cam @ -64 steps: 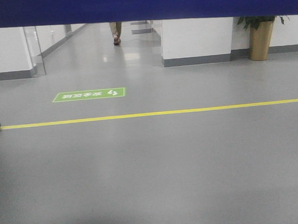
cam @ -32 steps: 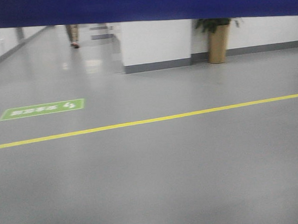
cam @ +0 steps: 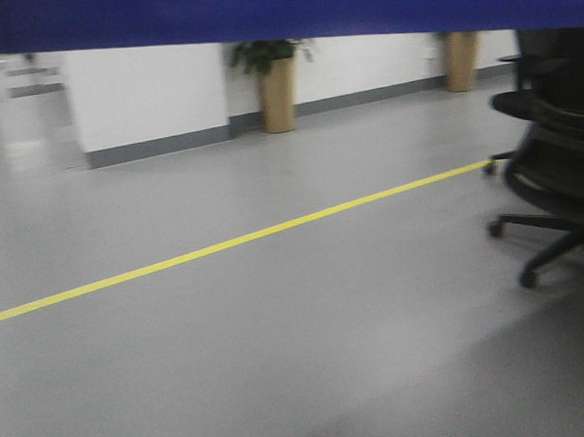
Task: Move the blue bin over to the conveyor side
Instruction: 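Drive across the floor toward the red-framed conveyor carrying the bin, then position the held blue bin above the black conveyor belt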
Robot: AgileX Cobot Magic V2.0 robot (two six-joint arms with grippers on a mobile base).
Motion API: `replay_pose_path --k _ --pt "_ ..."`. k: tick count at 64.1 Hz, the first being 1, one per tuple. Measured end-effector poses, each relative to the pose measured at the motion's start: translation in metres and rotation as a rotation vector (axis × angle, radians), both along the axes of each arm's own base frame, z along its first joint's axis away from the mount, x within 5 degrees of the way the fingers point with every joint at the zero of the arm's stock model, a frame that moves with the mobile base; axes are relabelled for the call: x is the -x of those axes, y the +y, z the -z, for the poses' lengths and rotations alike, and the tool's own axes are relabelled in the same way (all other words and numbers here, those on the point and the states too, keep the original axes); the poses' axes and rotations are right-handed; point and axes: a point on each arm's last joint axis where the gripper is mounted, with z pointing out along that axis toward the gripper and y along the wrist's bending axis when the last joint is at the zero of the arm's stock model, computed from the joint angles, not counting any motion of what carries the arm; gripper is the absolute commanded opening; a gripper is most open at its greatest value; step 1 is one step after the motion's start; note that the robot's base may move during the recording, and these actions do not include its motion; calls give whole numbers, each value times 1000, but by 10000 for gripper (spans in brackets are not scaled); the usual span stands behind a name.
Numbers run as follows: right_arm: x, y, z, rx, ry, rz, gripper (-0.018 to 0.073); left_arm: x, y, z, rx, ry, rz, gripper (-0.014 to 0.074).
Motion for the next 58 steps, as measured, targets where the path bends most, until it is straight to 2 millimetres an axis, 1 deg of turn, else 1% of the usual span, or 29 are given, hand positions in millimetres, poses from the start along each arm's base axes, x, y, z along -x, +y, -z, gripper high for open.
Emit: replay_pose_path --k 58 --pt "-1 0 -1 -7 -15 -2 -88 -1 2 0 -21 -4 -13 -18"
